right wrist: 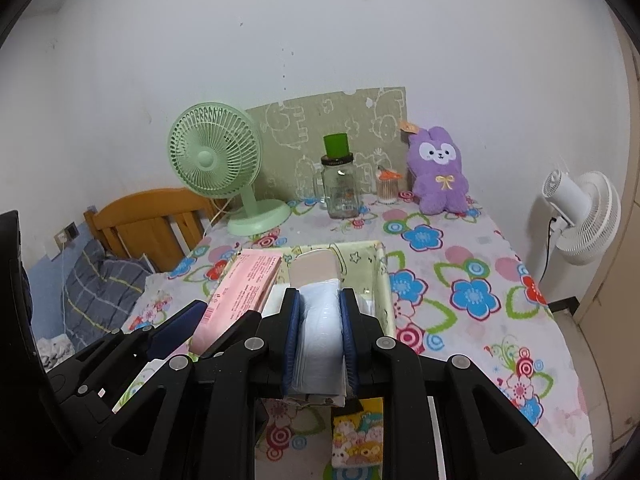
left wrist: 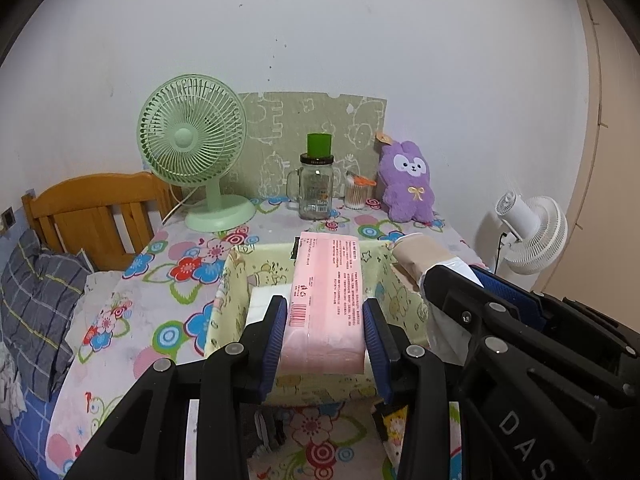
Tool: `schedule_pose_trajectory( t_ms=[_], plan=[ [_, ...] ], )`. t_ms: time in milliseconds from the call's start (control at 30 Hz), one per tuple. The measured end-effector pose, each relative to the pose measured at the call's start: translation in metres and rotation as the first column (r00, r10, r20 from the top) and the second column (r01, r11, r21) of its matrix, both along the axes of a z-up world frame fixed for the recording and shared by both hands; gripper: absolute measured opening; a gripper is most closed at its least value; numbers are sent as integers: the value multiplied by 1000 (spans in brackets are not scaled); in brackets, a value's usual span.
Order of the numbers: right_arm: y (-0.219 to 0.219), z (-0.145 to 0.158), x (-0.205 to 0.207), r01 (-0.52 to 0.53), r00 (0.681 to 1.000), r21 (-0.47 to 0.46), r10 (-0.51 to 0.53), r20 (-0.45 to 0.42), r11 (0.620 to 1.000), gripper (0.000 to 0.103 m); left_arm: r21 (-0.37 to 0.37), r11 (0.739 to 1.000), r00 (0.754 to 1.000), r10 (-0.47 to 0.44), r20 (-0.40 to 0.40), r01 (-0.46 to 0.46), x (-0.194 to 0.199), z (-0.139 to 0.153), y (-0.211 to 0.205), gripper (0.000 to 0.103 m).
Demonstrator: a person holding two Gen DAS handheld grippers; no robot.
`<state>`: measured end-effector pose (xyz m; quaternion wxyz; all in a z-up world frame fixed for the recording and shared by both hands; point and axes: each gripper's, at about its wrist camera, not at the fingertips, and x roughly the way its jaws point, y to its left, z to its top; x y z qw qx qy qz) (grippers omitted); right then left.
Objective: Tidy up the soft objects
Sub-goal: 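Carry the pink paper pack and white roll over the box opening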
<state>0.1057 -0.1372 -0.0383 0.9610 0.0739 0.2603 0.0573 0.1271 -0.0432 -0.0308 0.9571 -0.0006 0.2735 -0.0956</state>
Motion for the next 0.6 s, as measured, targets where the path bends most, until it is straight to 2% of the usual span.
schedule_pose_trajectory(
  t_ms=[600],
  plan=[
    [0, -3, 47, 6, 1000, -10, -6, 4, 1000, 24, 5, 1000, 1000, 21, 6, -21, 41, -5, 1, 39]
  ],
)
